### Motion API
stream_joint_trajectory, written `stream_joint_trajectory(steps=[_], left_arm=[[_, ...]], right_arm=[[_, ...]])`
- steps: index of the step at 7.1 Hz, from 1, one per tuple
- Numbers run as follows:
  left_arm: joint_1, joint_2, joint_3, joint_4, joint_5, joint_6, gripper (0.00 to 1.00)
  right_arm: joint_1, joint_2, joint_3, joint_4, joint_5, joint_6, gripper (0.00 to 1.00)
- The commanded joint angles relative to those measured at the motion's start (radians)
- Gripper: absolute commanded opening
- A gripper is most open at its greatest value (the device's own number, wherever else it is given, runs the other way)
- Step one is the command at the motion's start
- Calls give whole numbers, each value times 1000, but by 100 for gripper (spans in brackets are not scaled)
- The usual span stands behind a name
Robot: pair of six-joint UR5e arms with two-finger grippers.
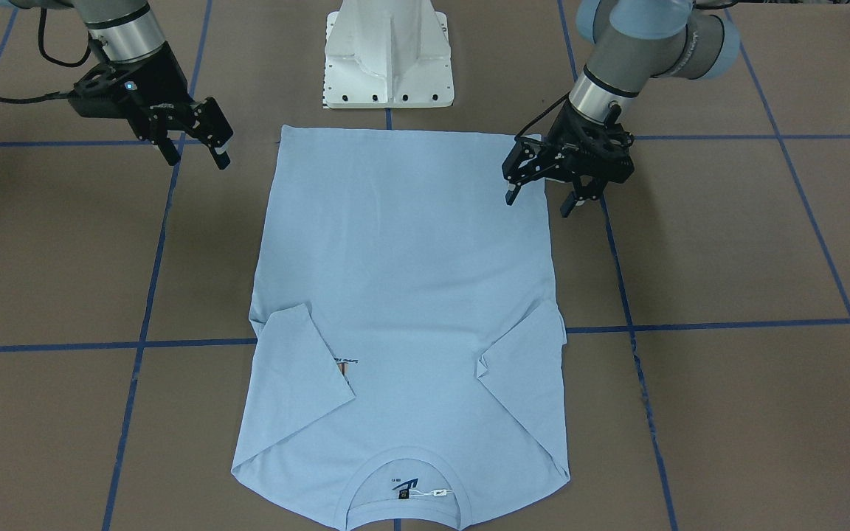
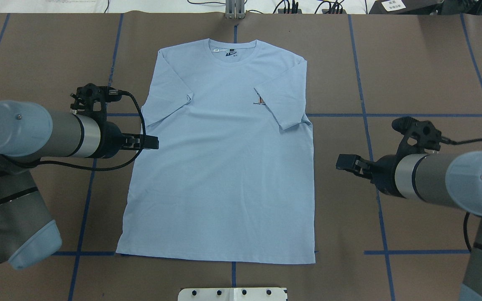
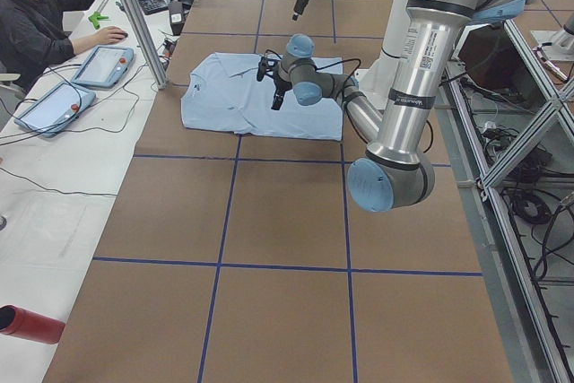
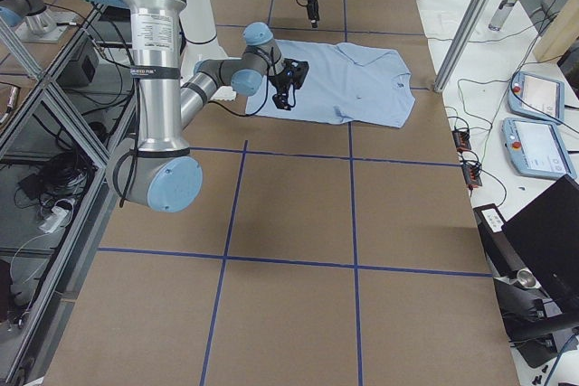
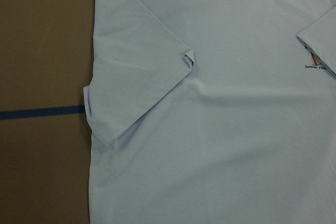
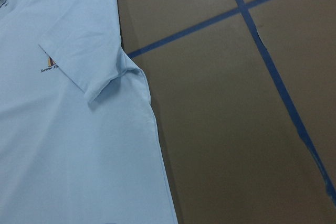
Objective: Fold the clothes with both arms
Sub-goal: 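Lower both grippers to the shirt's hem corners nearest the robot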
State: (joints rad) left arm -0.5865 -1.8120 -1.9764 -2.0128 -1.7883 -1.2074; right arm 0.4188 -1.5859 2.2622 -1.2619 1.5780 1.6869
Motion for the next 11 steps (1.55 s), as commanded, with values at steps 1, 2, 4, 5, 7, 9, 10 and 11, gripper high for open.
stream_joint_trajectory(steps=[1,2,4,5,7,9,10,11], left_arm=[[130,106,-74,-3,111,-214,74],[195,173,-76,-64,171,-260,72],[276,279,-75,-127,268,-290,72],[310,298,-76,-127,271,-290,72],[367,301,-75,-126,274,-291,72],[395,301,-75,-126,274,-293,68],[398,301,-73,-124,273,-293,60],[408,301,-73,-124,273,-293,58]], right_arm=[[-231,-52,63,-14,-180,246,86],[-311,-51,75,-66,-261,301,85],[-344,-45,80,-82,-303,309,86],[-345,-43,80,-82,-306,309,86],[-344,-43,80,-80,-309,310,86],[-345,-43,79,-80,-312,313,87],[-348,-43,79,-80,-318,313,87],[-348,-42,79,-80,-319,313,87]])
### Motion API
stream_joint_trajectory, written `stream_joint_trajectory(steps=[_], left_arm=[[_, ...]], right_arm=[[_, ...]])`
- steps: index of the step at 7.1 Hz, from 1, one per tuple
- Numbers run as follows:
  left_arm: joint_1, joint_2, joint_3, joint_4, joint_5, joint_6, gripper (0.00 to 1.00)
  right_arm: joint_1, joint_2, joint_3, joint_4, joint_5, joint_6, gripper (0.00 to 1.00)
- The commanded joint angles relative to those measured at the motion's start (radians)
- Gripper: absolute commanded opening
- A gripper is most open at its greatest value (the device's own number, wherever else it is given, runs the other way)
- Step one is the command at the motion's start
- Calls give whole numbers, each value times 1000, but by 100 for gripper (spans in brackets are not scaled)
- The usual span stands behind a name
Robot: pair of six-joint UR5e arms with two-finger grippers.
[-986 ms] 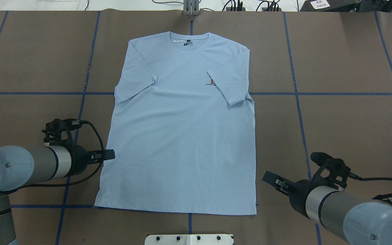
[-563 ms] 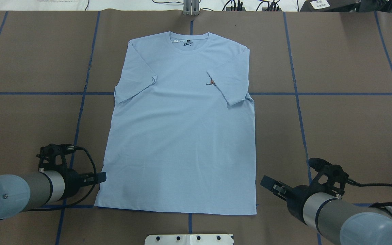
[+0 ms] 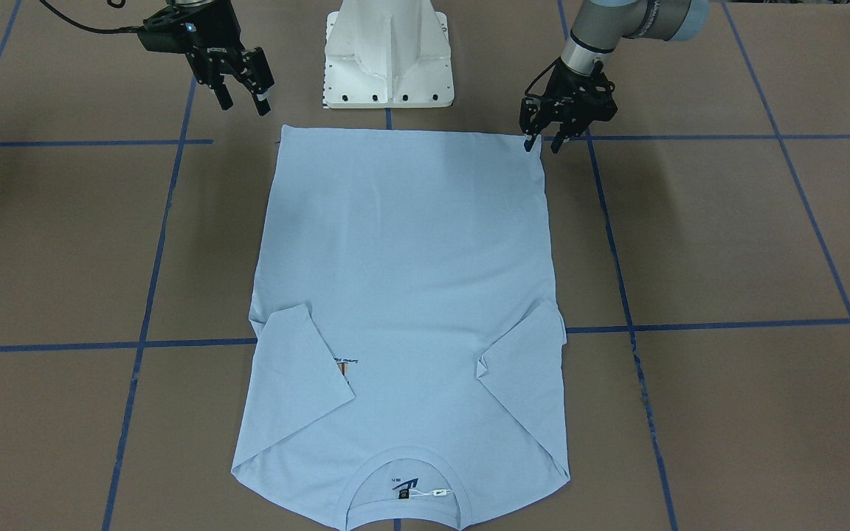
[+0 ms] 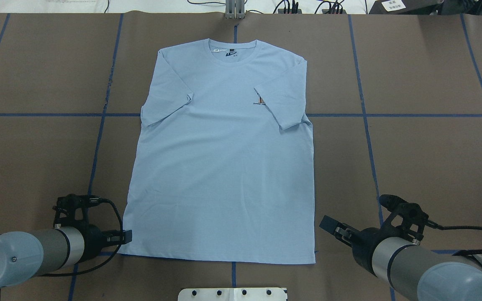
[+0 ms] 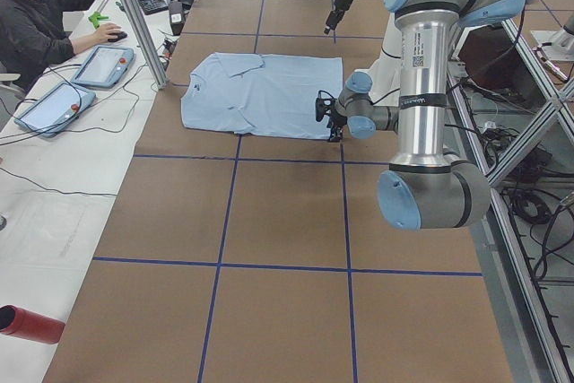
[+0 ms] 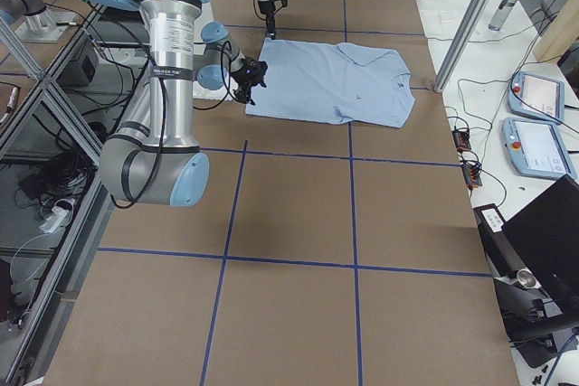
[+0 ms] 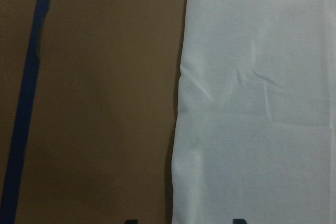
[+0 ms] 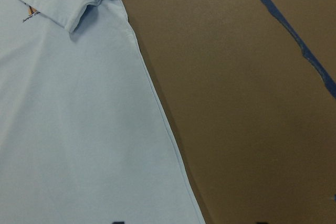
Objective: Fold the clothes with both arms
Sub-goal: 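Align both grippers at the hem corners and pinch the hem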
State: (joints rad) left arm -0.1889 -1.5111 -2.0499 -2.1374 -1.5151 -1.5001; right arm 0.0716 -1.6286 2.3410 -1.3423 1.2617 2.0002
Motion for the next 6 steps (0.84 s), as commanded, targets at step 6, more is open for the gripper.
stream_joint_trajectory(steps=[6], left_arm=[[45,-1,4,4,-2,-29,51]], right_arm=[[-21,1,-2,0,-11,8,87]])
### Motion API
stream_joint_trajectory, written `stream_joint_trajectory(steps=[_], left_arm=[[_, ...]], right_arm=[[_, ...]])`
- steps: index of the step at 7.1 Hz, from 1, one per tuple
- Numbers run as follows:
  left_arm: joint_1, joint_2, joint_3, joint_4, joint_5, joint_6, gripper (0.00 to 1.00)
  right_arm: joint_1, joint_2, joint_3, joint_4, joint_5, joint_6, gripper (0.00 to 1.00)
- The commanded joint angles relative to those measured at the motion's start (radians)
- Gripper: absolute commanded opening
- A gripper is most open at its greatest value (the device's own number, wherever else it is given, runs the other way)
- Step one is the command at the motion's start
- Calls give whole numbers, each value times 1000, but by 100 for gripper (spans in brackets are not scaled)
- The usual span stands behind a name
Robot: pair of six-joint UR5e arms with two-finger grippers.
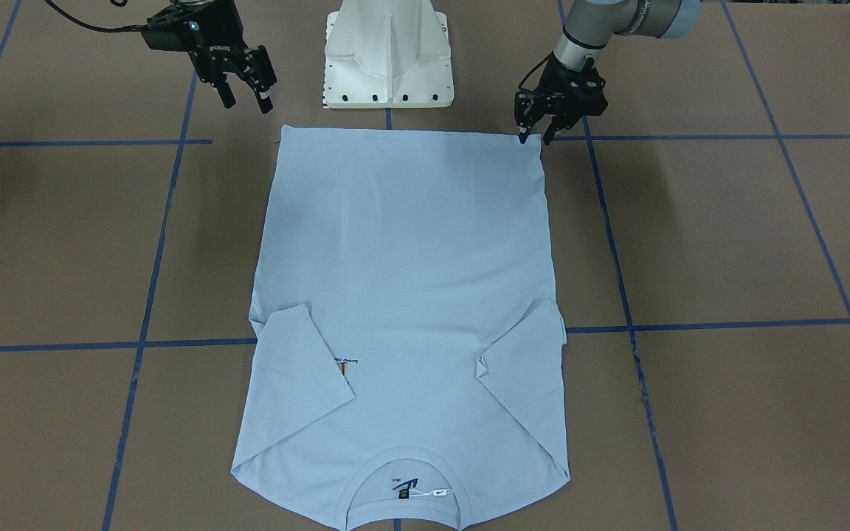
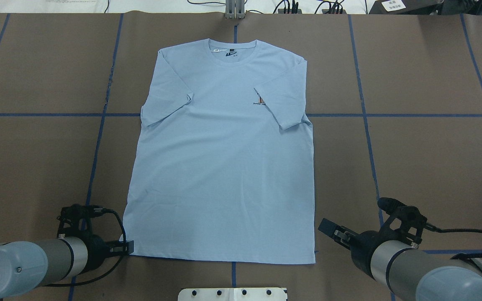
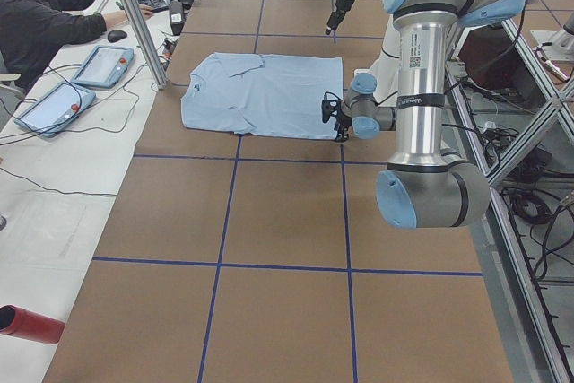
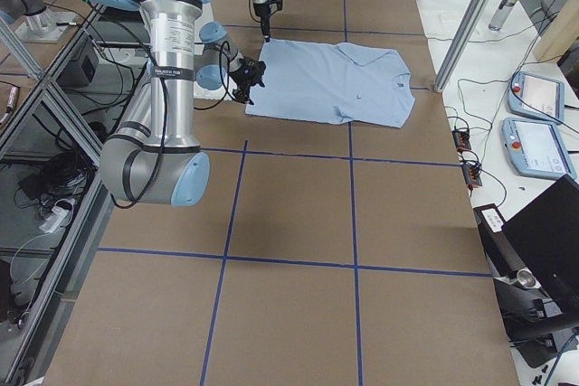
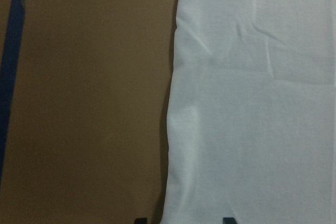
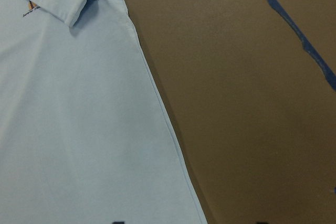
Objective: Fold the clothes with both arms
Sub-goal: 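Align both grippers at the hem corners and pinch the hem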
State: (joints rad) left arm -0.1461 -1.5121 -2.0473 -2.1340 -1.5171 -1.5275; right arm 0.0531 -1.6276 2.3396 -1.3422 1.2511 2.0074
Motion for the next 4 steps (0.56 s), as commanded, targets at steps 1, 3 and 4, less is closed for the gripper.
stream_joint_trajectory(steps=[1,3,4], left_arm=[[2,0,-1,0,0,-3,35],[2,0,1,0,0,-6,24],[2,0,-1,0,0,-6,19]], right_arm=[[-3,0,0,2,-1,1,87],[-7,2,-5,2,-1,1,87],[-15,2,-8,0,-7,1,87]])
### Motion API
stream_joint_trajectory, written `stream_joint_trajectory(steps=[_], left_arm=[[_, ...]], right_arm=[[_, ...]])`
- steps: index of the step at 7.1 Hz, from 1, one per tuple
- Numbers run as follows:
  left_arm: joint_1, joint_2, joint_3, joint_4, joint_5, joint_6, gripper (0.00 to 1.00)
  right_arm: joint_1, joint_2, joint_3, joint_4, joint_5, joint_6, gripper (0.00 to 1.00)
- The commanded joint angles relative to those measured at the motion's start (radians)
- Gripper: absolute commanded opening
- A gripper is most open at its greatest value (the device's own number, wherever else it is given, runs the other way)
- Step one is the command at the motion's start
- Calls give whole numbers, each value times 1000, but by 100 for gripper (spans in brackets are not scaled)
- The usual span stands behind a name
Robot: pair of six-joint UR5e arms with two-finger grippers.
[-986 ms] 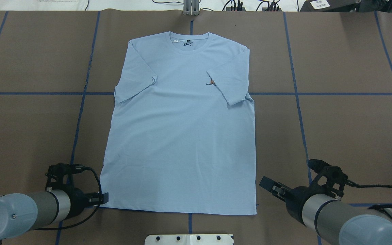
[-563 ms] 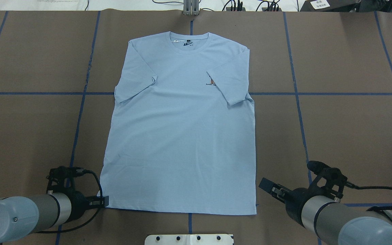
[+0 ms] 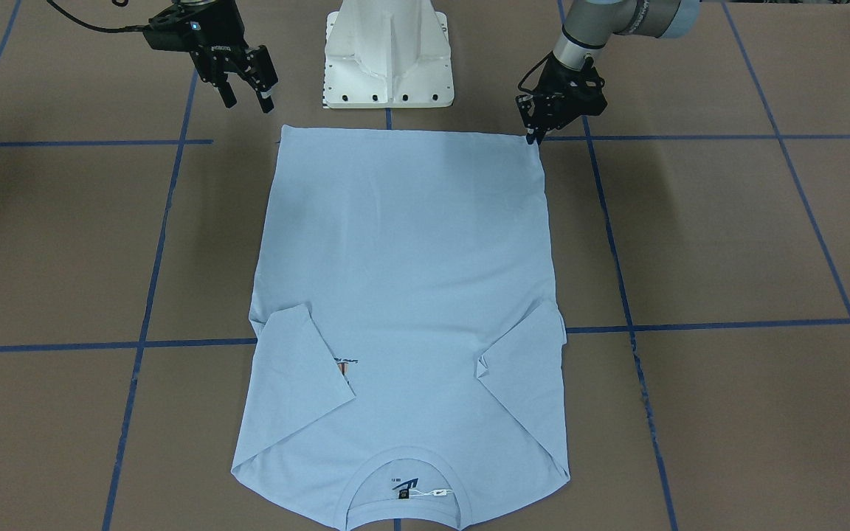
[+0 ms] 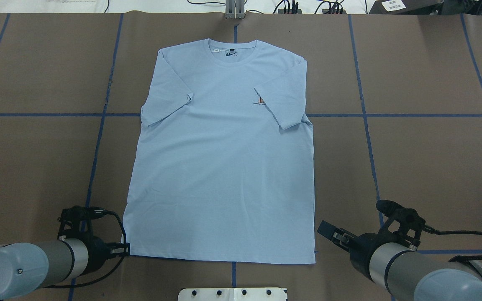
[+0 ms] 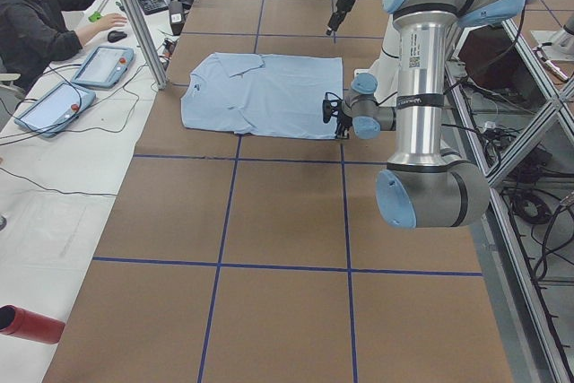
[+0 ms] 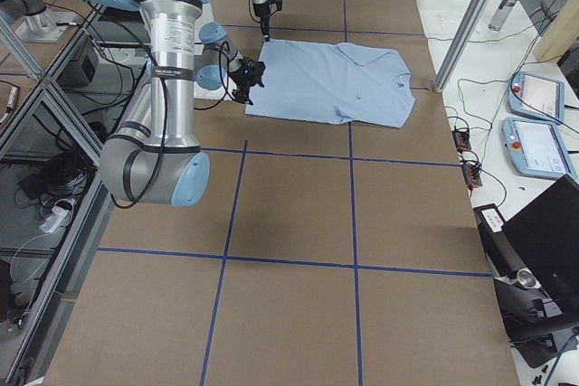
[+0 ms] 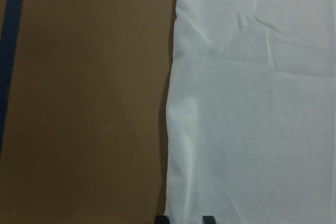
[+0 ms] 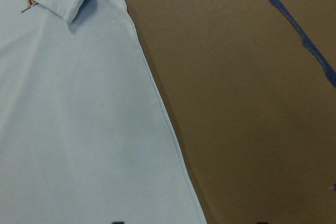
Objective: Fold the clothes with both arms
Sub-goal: 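Align both grippers at the hem corners and pinch the hem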
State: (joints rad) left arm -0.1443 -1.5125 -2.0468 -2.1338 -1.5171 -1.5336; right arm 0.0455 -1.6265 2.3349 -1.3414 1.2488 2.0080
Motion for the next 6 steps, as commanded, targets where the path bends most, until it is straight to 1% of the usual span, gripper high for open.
stream_joint_trajectory(steps=[1,2,3,4,5,6], left_arm=[[0,0,-4,0,2,0,0],[0,-5,-13,0,3,0,0],[-1,-9,-16,0,2,0,0],[-1,-12,-26,0,2,0,0],[-1,-11,-47,0,0,0,0],[-1,-12,-55,0,0,0,0]], right_arm=[[-44,7,-15,-1,-56,5,87],[-65,43,-38,-5,-89,62,80],[-76,101,-67,-81,-92,130,72],[-90,196,-74,-252,-94,182,72],[-132,232,-112,-325,-97,265,71],[-137,234,-153,-326,-98,278,70]])
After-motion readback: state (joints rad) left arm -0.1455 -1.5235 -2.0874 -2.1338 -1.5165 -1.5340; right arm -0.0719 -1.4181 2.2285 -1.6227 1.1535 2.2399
